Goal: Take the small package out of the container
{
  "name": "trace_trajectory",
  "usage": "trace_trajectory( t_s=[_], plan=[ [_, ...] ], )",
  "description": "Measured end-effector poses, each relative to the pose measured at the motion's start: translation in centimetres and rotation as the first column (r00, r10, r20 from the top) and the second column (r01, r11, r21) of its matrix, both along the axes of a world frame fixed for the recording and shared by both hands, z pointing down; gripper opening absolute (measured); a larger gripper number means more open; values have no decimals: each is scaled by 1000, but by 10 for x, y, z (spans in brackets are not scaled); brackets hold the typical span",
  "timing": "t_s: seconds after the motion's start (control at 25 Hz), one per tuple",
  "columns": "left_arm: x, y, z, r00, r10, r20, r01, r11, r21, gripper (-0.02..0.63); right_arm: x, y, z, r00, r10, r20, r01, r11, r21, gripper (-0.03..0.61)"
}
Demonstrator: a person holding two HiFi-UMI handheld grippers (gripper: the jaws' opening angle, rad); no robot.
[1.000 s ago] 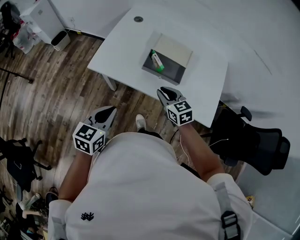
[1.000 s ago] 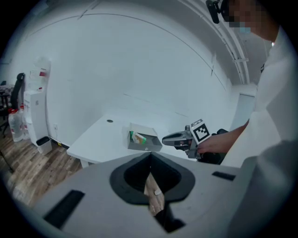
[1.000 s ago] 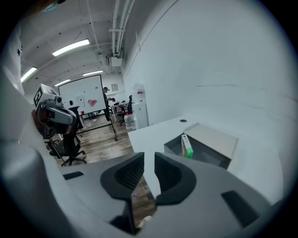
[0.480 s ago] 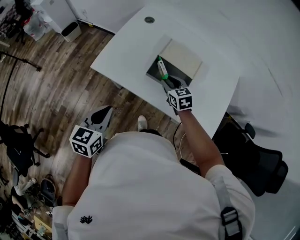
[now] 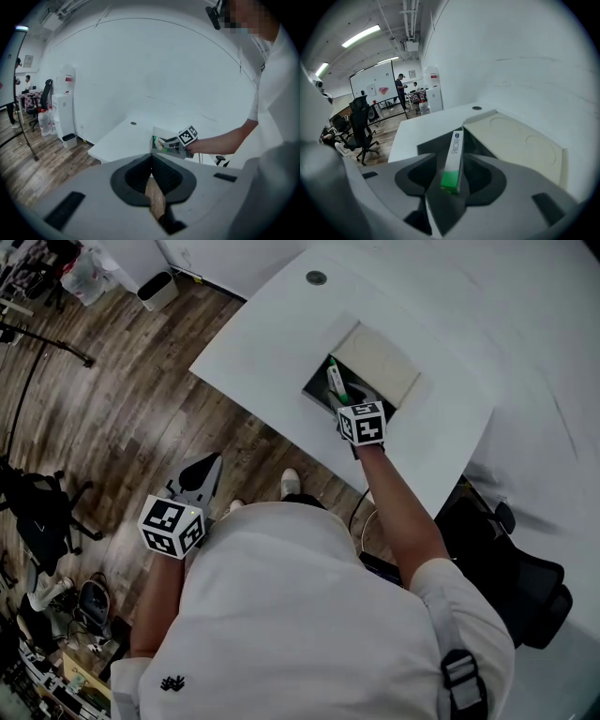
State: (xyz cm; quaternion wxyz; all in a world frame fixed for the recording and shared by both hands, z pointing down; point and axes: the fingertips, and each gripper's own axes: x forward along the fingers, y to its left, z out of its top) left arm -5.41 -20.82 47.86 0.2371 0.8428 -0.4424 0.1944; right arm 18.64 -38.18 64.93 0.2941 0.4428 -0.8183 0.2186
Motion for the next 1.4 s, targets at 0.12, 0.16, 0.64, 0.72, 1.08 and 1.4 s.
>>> trace_trajectory(
  t_s=[0.12,0.16,0.64,0.72,1.08,1.4],
  plan=[
    [-6,1,0,1000,-19,6,19,1000,-6,8,-2,-5,7,1000,12,-8,-12,1000,-11,186],
    [-7,1,-1,1000,-24,6,24,1000,-9,8,-2,-6,9,1000,16,-10,-16,1000,-16,186],
    [-15,-3,-3,1000,-19,9,19,1000,-8,8,2,-9,18,998,47,-48,-48,998,-26,95],
    [-16,-3,-2,1000,-15,6,15,1000,-7,8,4,-9,17,997,51,-54,-52,998,-21,94],
    [-24,1,-3,1000,21,-18,-21,1000,9,8,5,-1,-2,994,82,-67,-82,997,2,92],
    [-35,8,-4,998,57,-33,-56,998,24,8,0,8,-33,993,99,-59,-97,995,38,92]
  ],
)
